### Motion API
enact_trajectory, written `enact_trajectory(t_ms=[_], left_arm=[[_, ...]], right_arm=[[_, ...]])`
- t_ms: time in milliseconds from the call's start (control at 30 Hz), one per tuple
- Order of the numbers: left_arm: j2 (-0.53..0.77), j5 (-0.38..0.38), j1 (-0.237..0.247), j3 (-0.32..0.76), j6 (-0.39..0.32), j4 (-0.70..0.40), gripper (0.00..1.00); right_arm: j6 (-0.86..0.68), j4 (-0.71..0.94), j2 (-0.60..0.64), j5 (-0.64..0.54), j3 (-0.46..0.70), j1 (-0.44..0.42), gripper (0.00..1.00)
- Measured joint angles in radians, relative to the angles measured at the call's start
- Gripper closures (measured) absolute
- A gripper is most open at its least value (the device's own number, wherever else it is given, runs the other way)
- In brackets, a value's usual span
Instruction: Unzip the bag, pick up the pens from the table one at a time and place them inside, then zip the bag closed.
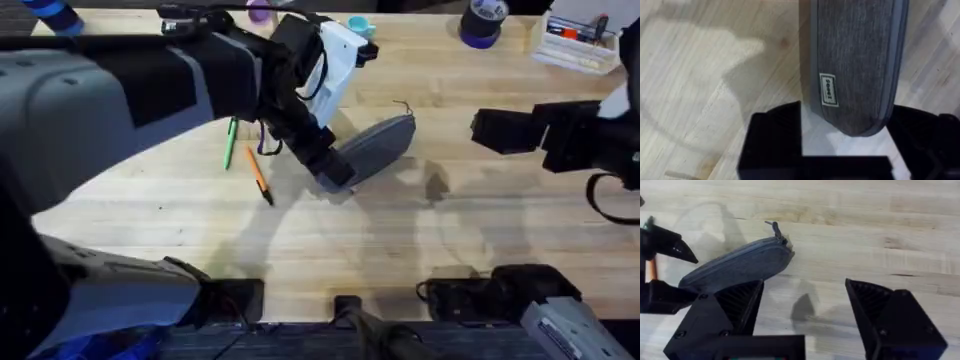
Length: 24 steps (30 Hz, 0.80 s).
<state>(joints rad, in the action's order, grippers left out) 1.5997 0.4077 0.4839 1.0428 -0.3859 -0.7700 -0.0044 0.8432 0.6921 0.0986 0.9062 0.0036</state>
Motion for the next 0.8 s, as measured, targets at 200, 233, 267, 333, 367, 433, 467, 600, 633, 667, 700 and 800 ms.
enact_trajectory(t_ms=[200, 233, 267, 333, 367, 433, 467, 600, 633, 667, 700, 800], left_arm=[[0.0, 0.019, 0.003, 0.0, -0.002, 0.024, 0.681], [0.0, 0.021, 0.005, 0.0, -0.001, 0.026, 0.76], [0.0, 0.023, 0.005, 0.0, -0.001, 0.028, 0.841], [0.0, 0.027, 0.005, 0.0, 0.0, 0.032, 0.94], [0.0, 0.028, 0.005, 0.0, 0.0, 0.032, 0.947], [0.0, 0.028, 0.005, 0.0, 0.0, 0.032, 0.945], [0.0, 0.028, 0.005, 0.0, 0.0, 0.033, 0.945], [0.0, 0.028, 0.005, 0.0, 0.0, 0.034, 0.949], [0.0, 0.028, 0.005, 0.0, 0.0, 0.034, 0.95], [0.0, 0.028, 0.005, 0.0, 0.0, 0.034, 0.951], [0.0, 0.028, 0.005, 0.0, 0.0, 0.034, 0.952], [0.0, 0.029, 0.005, 0.0, 0.0, 0.034, 0.954]], right_arm=[[0.0, -0.001, 0.0, 0.0, 0.0, 0.0, 0.005], [0.0, -0.003, 0.0, 0.0, 0.0, 0.0, 0.005], [0.0, -0.008, 0.0, 0.0, 0.0, 0.0, 0.005], [0.0, -0.02, 0.0, 0.01, 0.0, 0.0, 0.005], [0.0, -0.029, 0.0, 0.019, 0.0, 0.0, 0.005], [0.0, -0.036, 0.006, 0.031, 0.002, 0.0, 0.005], [0.0, -0.035, 0.014, 0.038, 0.003, 0.0, 0.005], [0.0, -0.033, 0.091, 0.088, 0.024, 0.0, 0.005], [0.0, -0.03, 0.124, 0.105, 0.04, 0.0, 0.005], [0.0, -0.023, 0.161, 0.119, 0.059, 0.0, 0.005], [0.0, -0.013, 0.199, 0.134, 0.081, 0.0, 0.005], [0.0, 0.033, 0.321, 0.167, 0.164, 0.0, 0.005]])
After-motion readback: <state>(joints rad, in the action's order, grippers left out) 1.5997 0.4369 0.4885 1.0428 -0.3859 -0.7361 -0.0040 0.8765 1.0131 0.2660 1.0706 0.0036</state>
